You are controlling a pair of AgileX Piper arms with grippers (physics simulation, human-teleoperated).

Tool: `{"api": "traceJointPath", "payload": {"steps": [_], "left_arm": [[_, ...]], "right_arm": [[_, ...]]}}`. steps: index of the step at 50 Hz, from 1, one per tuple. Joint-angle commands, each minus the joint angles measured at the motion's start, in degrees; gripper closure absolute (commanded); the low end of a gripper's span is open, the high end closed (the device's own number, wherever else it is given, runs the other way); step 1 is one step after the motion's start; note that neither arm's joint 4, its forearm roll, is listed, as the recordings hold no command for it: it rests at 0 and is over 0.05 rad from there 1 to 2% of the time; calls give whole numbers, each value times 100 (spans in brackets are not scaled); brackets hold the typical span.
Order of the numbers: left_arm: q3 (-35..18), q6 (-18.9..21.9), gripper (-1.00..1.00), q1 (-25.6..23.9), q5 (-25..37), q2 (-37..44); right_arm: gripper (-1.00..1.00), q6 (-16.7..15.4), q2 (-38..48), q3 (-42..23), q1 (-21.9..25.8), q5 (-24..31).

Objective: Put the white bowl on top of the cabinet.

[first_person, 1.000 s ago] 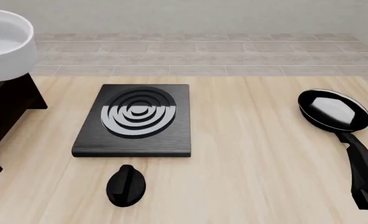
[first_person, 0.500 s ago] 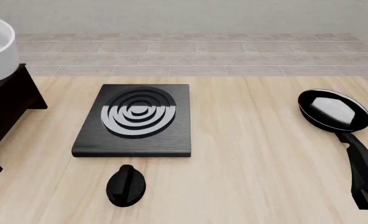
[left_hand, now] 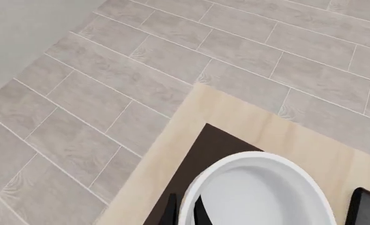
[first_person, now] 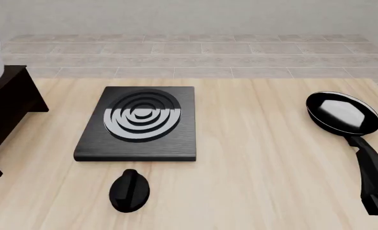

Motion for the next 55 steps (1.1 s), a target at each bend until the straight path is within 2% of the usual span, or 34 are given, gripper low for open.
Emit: {"api": "traceJointPath", "payload": {"steps": [1,17,55], "left_arm": [[-59,105,100,190,-162,128],[-96,142,100,291,-309,350],[600,271,100,325,-926,599]], "right_arm": [[-100,-1,0,0,0,0],[-100,3,1,0,1,0],[-100,1,1,0,1,1]]}}
